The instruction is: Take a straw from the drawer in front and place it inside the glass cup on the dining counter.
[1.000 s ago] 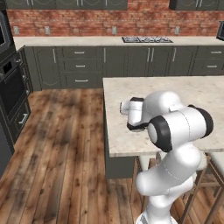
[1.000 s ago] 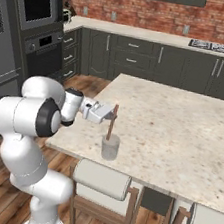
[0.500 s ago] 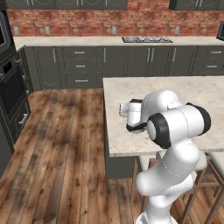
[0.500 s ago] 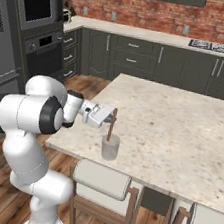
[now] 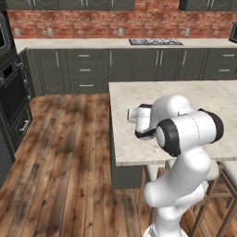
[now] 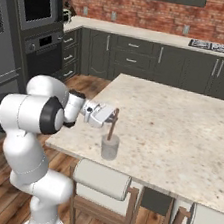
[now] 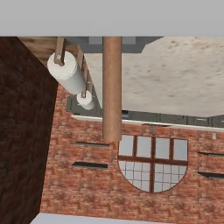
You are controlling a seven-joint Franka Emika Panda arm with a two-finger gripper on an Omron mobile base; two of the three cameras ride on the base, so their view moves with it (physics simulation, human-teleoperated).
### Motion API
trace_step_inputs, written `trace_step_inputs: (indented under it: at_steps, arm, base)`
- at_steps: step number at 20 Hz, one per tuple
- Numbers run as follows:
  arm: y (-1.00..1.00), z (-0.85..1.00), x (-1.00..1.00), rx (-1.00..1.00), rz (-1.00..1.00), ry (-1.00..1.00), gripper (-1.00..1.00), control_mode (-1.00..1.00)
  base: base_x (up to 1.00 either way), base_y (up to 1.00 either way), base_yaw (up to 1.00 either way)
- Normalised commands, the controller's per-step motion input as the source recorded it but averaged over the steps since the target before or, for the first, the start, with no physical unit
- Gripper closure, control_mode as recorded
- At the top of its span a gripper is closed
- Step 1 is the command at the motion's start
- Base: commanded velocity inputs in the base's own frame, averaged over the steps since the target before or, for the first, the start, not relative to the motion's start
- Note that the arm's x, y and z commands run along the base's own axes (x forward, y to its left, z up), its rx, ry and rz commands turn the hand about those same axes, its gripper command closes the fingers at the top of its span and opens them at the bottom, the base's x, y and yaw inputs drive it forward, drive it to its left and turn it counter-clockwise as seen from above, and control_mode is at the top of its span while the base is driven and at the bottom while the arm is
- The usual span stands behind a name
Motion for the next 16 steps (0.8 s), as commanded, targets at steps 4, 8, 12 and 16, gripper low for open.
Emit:
trace_step_inputs:
  at_steps: [4,8,12,16]
  arm:
    - [-0.06,-0.27,0.00,0.00,0.00,0.00,1.00,-1.00]
    - [0.00,-0.32,0.00,0.00,0.00,-0.01,1.00,-1.00]
    - [0.00,-0.30,0.00,0.00,0.00,-0.03,1.00,-1.00]
    - [0.00,-0.29,0.01,0.00,0.00,-0.06,1.00,-1.00]
  base:
    - [0.00,0.00,0.00]
    - [0.00,0.00,0.00]
    - [0.00,0.00,0.00]
    - [0.00,0.00,0.00]
